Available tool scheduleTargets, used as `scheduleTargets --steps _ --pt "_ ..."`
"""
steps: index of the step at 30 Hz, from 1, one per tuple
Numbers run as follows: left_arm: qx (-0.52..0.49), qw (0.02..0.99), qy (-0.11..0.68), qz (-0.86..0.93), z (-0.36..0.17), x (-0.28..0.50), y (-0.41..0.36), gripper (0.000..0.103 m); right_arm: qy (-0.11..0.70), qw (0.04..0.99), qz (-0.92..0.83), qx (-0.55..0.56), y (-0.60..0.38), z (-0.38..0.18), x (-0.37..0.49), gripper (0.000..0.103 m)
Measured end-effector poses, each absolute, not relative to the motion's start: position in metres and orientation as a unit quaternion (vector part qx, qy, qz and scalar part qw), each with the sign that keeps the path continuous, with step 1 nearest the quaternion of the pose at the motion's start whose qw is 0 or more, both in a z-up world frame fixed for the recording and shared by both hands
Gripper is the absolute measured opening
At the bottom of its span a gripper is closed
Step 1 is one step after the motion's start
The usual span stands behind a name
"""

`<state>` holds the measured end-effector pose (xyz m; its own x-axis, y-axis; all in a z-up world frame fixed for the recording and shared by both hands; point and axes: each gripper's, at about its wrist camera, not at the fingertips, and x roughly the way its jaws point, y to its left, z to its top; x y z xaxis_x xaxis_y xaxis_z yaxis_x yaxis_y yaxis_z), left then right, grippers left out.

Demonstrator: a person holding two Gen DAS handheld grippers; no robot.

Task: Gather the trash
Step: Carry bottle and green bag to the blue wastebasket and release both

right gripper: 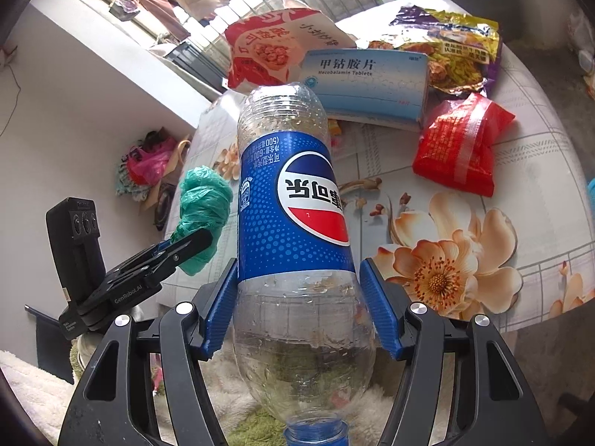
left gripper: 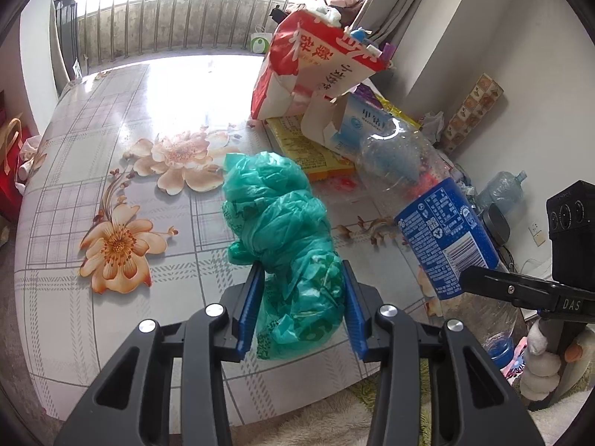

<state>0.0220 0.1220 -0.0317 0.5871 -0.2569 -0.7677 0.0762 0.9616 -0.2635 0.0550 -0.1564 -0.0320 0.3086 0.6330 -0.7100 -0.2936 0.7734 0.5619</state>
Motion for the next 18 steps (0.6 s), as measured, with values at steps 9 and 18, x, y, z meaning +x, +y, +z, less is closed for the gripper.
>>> scheduleTargets --steps 9,18 --pt "-0.073 0.901 0.38 -0.198 0.031 0.038 0.073 0.039 0.425 0.826 0.286 0.233 -0.22 0.012 0.043 0.061" --pt "-0.035 0.837 0.394 -0.378 0.062 0.109 -0.06 0.039 0.337 0.874 0.101 0.336 -0.364 0.025 0.018 0.061"
